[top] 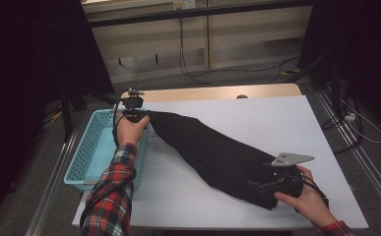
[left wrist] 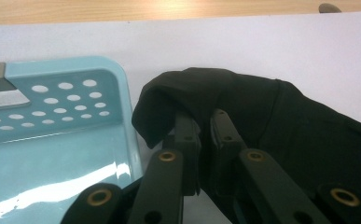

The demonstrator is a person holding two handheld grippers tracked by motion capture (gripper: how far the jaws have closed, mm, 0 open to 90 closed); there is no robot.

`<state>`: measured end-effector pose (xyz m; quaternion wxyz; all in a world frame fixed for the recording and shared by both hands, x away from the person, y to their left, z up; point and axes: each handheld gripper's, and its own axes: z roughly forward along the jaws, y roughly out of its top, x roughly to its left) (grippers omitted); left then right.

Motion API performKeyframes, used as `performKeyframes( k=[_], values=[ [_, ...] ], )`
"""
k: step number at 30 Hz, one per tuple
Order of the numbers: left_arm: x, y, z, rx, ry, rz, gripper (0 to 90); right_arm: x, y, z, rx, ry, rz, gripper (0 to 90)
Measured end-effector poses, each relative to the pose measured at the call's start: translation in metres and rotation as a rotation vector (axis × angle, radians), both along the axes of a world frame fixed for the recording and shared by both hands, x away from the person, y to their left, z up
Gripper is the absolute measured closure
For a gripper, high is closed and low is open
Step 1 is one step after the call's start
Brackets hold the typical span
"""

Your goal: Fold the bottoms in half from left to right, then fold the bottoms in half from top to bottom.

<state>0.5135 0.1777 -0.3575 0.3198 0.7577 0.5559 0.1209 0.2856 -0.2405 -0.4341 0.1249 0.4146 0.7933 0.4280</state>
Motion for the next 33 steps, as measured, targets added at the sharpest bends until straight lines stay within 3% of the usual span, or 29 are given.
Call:
performKeyframes(
  k=[20, 33],
  values=[
    [0.002, 0.004, 0.006, -0.004, -0.007, 0.000, 84.1, 0.001, 0.002, 0.001, 0.005, 0.002, 0.007, 13.9],
    [0.006, 0.016, 0.012, -0.002, -0.008, 0.025, 84.1, 0.001, 0.002, 0.001, 0.004, 0.001, 0.009, 13.9]
  ],
)
